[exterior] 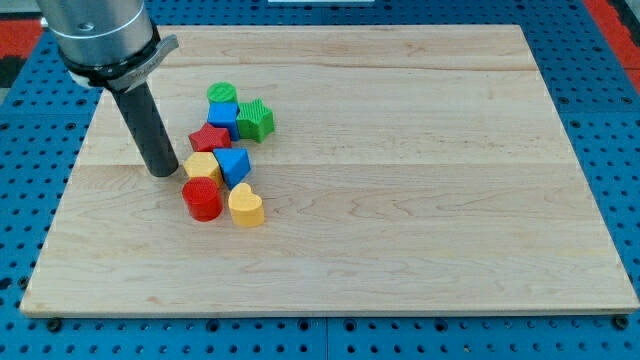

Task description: Nudge the blue triangle along with yellow hexagon a bit left

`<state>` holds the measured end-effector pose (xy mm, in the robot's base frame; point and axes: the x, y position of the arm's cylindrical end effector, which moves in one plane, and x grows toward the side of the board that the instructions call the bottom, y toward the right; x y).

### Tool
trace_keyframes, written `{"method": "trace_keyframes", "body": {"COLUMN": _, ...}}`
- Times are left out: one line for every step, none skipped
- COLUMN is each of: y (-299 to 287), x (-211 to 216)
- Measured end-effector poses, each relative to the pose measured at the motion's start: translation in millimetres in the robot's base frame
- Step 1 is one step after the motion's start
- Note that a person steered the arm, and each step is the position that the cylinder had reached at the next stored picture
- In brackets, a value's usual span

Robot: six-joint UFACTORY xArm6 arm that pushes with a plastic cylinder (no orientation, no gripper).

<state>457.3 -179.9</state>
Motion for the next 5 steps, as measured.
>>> {"method": "trace_keyframes", "body": {"y": 12.4, "x": 6.2}}
{"method": "trace_keyframes", "body": {"y": 20.1, "x": 6.2}}
{"method": "trace_keyframes", "body": {"y": 7.6, "x": 10.0}}
{"method": "trace_keyframes", "body": {"y": 19.2, "x": 63.5}}
{"method": "trace_keyframes", "body": {"y": 42.8, "x": 77.9}}
